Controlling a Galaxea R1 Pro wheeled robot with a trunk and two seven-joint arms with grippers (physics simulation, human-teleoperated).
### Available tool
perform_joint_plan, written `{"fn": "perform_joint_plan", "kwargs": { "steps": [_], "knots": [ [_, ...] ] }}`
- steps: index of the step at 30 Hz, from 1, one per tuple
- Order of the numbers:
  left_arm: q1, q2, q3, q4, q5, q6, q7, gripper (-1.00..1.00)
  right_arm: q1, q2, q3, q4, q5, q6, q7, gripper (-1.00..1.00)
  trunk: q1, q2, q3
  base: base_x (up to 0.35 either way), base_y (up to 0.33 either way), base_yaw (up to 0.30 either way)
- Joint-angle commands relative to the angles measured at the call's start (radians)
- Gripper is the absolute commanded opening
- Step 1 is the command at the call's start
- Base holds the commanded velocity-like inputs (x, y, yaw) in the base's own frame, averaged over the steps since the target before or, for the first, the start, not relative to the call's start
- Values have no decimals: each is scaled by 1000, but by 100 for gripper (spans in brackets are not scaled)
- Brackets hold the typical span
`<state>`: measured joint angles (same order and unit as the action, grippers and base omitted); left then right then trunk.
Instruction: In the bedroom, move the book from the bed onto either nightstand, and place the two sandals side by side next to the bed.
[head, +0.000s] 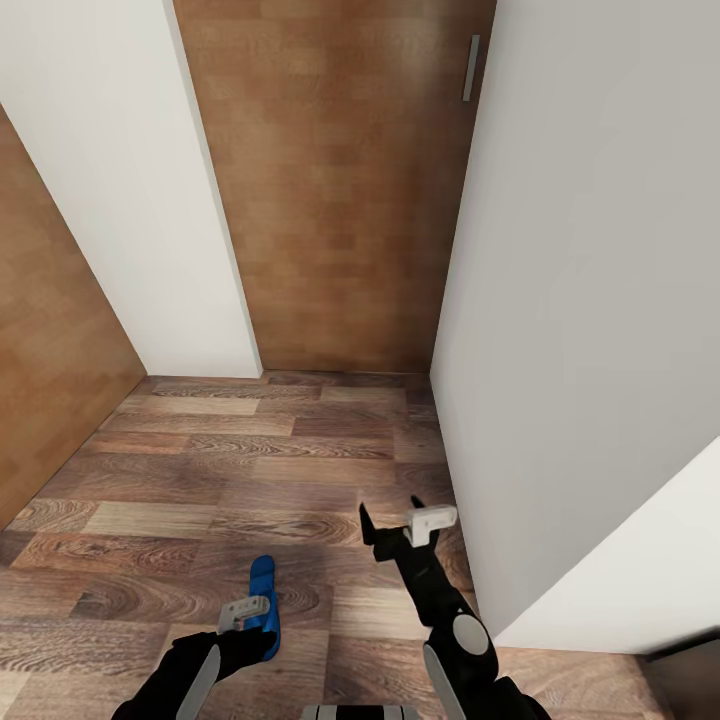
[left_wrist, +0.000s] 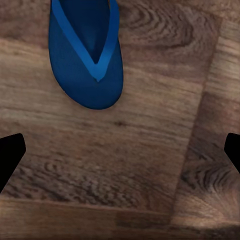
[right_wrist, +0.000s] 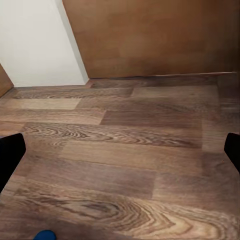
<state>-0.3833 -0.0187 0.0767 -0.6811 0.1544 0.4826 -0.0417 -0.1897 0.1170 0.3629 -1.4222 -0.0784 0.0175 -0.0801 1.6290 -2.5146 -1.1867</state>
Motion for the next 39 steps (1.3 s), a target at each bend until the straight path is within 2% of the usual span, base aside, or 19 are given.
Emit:
{"fn": "perform_joint_plan", "kwargs": {
  "steps": [1, 12, 25, 39],
  "knots": [
    [0, -1, 6, -1, 2, 6, -4, 100, -1, 0, 2, 0, -9, -2, -7, 100, 0, 0, -1, 0, 0, 0],
    [0, -1, 6, -1, 2, 7, -4, 100, -1, 0, -1, 145, -13, -35, -11, 100, 0, 0, -1, 0, 0, 0],
    [0, -2, 5, -2, 2, 6, -4, 100, -1, 0, 0, 164, -12, -36, -12, 100, 0, 0, -1, 10, 0, 0],
    [0, -3, 5, -2, 3, 5, -4, 100, -1, 0, 1, 164, -12, -36, -12, 100, 0, 0, -1, 173, 0, 0]
  ]
}}
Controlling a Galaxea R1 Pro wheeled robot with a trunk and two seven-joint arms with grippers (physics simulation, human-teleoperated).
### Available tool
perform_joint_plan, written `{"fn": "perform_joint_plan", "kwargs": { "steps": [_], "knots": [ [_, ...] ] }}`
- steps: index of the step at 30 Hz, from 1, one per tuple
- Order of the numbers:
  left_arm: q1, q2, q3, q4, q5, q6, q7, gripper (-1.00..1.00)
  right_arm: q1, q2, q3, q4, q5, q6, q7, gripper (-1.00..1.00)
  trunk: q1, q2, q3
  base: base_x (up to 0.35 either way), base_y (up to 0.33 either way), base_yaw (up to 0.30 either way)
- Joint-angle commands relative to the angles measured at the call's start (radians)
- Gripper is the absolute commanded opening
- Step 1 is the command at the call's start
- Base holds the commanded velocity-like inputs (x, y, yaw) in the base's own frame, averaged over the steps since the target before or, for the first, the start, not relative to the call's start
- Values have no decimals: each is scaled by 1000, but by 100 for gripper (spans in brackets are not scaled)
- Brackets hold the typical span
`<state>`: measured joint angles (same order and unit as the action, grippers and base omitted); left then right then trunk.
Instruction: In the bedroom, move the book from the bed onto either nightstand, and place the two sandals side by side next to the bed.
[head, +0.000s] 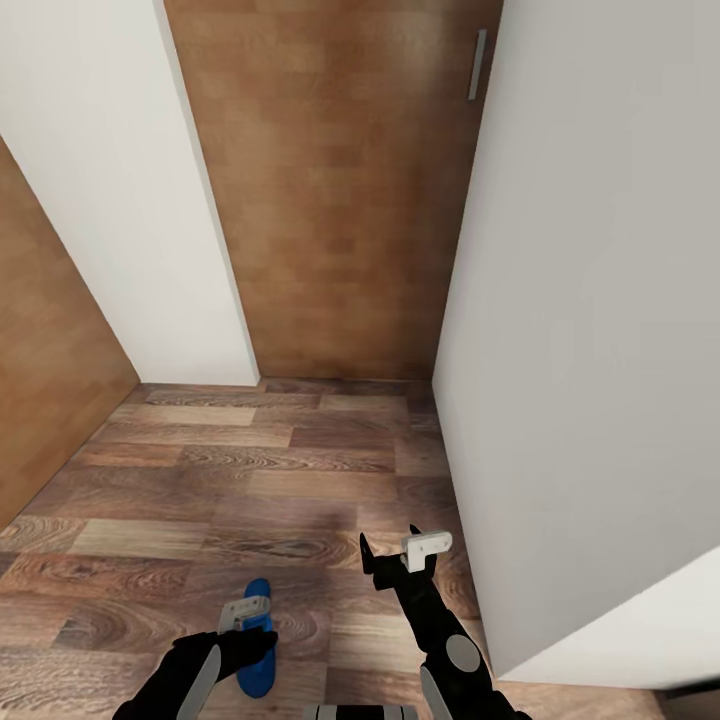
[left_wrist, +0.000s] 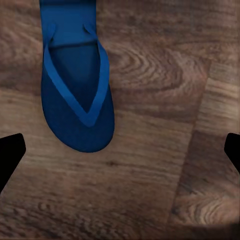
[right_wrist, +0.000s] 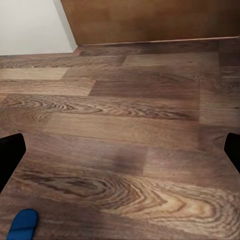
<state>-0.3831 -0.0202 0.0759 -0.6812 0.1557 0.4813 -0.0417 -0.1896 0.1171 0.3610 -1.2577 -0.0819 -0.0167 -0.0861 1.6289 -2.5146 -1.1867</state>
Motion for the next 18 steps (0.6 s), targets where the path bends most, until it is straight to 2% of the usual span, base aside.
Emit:
{"fn": "perform_joint_plan", "kwargs": {
  "steps": [1, 18],
  "knots": [
    [0, -1, 6, -1, 2, 7, -4, 100, -1, -1, 3, 0, -9, -2, -6, 100, 0, 0, -1, 26, 0, 0],
    [0, 0, 7, 0, 2, 7, -4, 100, -1, -1, 3, 0, -9, -2, -6, 100, 0, 0, -1, 19, 0, 0]
  ]
}}
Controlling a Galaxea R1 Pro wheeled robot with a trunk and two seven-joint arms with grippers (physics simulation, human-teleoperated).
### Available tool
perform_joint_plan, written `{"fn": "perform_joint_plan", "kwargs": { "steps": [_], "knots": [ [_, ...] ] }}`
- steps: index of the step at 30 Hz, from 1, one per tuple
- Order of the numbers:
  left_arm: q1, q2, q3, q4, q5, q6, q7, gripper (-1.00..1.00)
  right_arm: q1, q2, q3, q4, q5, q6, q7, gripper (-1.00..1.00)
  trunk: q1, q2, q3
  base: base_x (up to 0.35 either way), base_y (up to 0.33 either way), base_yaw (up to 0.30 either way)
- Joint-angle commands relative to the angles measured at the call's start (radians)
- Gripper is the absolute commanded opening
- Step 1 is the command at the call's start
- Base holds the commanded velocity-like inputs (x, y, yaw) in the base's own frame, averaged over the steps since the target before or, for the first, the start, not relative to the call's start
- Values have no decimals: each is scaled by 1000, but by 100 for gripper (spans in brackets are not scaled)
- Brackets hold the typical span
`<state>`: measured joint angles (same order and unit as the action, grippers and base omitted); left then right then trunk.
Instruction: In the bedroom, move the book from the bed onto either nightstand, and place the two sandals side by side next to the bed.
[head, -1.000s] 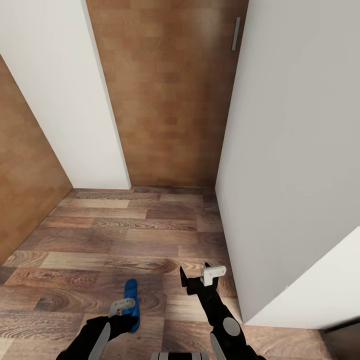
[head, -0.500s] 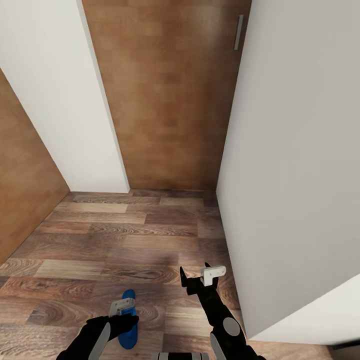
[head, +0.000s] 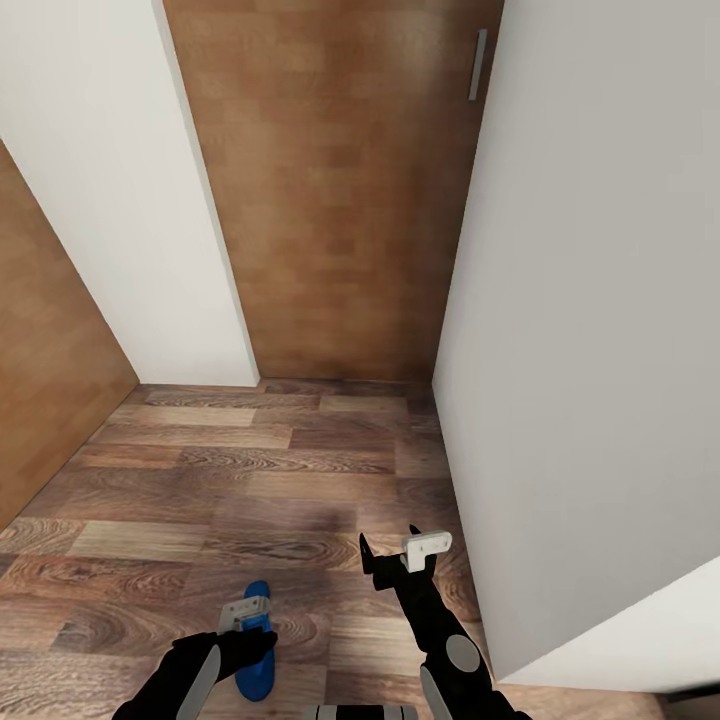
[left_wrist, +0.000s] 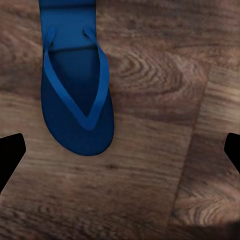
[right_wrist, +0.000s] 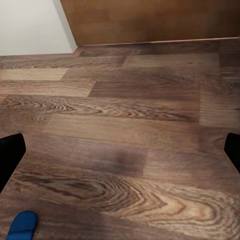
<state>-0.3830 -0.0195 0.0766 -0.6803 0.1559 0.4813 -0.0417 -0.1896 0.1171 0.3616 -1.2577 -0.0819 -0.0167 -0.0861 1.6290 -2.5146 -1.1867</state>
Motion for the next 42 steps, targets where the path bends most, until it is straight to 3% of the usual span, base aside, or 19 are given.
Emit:
{"fn": "perform_joint_plan", "kwargs": {
  "steps": [1, 9, 40, 42],
  "knots": [
    [0, -1, 6, -2, 2, 7, -4, 100, -1, 0, 2, 0, -9, -2, -6, 100, 0, 0, -1, 1, 0, 0],
    [0, -2, 6, -2, 2, 7, -4, 100, -1, 0, 1, 0, -8, -2, -6, 100, 0, 0, -1, 0, 0, 0],
    [0, -1, 9, -3, 2, 7, -4, 100, -1, -1, -3, -2, 0, -2, -6, 100, 14, -8, -121, 0, 0, 0],
    [0, -1, 9, -4, 2, 7, -4, 100, -1, -1, -2, -2, 1, -2, -6, 100, 14, -8, -121, 0, 0, 0]
  ]
}}
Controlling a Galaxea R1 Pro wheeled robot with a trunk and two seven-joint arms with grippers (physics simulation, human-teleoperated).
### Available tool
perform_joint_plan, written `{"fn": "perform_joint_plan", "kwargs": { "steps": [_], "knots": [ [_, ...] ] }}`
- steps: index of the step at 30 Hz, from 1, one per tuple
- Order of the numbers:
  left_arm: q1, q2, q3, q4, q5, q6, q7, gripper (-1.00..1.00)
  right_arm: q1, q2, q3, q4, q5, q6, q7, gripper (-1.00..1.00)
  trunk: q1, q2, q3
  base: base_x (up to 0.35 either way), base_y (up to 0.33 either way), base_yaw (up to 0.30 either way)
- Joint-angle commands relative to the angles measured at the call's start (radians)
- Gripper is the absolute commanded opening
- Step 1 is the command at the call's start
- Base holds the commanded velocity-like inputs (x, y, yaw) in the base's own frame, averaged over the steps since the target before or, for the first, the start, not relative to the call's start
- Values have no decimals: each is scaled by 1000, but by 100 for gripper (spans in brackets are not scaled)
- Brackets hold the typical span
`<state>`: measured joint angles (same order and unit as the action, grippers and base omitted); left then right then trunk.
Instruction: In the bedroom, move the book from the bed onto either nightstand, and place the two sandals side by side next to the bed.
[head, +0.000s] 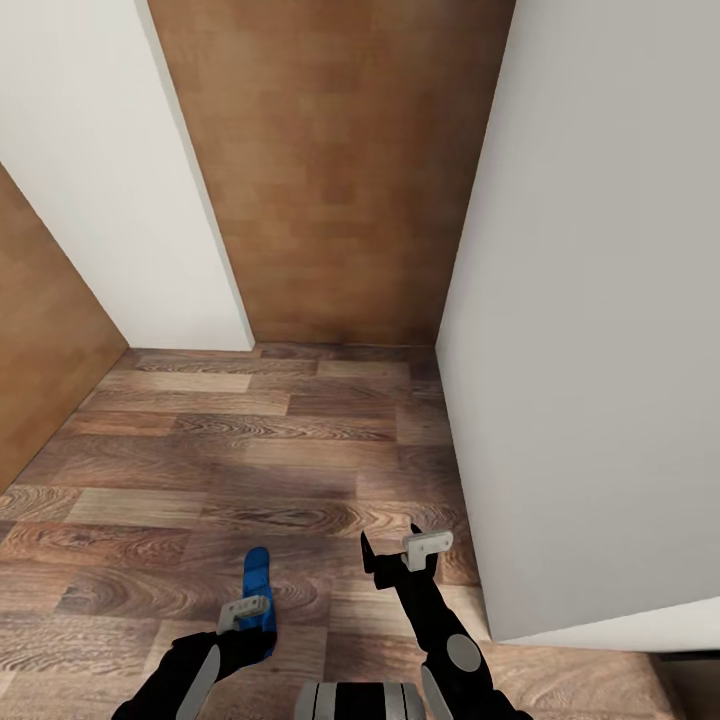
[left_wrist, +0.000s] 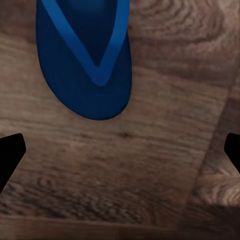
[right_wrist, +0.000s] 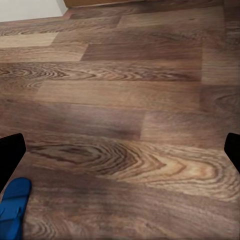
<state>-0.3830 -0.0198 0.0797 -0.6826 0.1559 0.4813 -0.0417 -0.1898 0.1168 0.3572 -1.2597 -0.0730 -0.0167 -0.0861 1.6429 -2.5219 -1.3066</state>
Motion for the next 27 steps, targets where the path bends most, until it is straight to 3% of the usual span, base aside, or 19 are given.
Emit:
{"fn": "perform_joint_plan", "kwargs": {
  "steps": [1, 10, 17, 27],
  "knots": [
    [0, -1, 6, -1, 2, 7, -4, 100, -1, 0, 3, 0, -7, -2, -6, 100, 0, 0, -1, 0, 0, 0],
    [0, -2, 5, -2, 2, 7, -4, 100, 0, -1, 4, -11, -6, -10, -6, 100, 0, 0, -1, 0, 0, 0],
    [0, -1, 6, -1, 2, 6, -4, 100, 0, -2, 6, -41, -5, -171, -8, 100, 0, 0, -1, 0, 0, 0],
    [0, -2, 6, -1, 2, 6, -4, 100, 0, -2, 6, -41, -6, -197, -8, 100, 0, 0, -1, 0, 0, 0]
  ]
}}
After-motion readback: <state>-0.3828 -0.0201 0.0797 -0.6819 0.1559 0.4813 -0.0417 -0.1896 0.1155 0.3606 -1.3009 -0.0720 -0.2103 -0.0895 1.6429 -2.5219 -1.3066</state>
